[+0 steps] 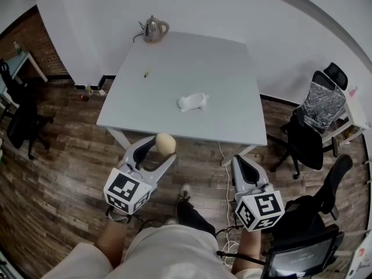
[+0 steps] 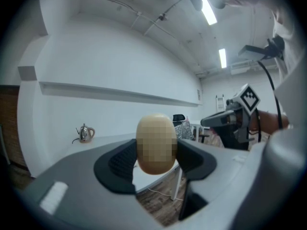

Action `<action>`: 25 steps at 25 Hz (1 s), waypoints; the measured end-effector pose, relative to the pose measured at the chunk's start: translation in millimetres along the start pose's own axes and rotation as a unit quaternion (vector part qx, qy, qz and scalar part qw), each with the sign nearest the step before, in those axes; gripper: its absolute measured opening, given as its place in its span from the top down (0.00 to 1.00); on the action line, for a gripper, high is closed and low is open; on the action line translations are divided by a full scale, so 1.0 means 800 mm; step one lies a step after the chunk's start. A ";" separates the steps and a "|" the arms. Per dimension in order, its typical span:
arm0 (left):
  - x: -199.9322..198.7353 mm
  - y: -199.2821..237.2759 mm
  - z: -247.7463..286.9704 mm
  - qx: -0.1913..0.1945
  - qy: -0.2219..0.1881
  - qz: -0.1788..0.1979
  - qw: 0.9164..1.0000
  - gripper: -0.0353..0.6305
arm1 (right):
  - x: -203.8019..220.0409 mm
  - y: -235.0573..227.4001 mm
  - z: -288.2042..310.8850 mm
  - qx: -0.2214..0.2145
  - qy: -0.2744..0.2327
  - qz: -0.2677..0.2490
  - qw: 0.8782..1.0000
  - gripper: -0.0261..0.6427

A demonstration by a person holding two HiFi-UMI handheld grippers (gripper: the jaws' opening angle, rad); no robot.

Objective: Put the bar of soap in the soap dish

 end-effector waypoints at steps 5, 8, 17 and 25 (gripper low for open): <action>-0.005 0.017 0.017 -0.002 -0.005 0.002 1.000 0.54 | -0.009 -0.014 0.024 0.002 -0.001 0.000 1.000 0.96; -0.008 0.026 0.027 -0.002 -0.006 0.002 1.000 0.54 | -0.013 -0.021 0.038 0.000 -0.002 0.001 1.000 0.96; -0.010 0.047 0.050 0.000 0.003 0.001 1.000 0.54 | -0.015 -0.032 0.073 -0.010 0.011 0.009 1.000 0.96; -0.016 0.068 0.077 -0.003 0.007 -0.001 1.000 0.54 | -0.023 -0.049 0.107 -0.017 0.017 0.015 1.000 0.96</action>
Point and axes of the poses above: the fingertips, and each gripper's own axes: z forward along the fingers, y to its left, x out of its underside, the point moved 7 cm from there along -z, backward along the fingers, and after that the axes turned 8 degrees about x, right-handed, at the moved point
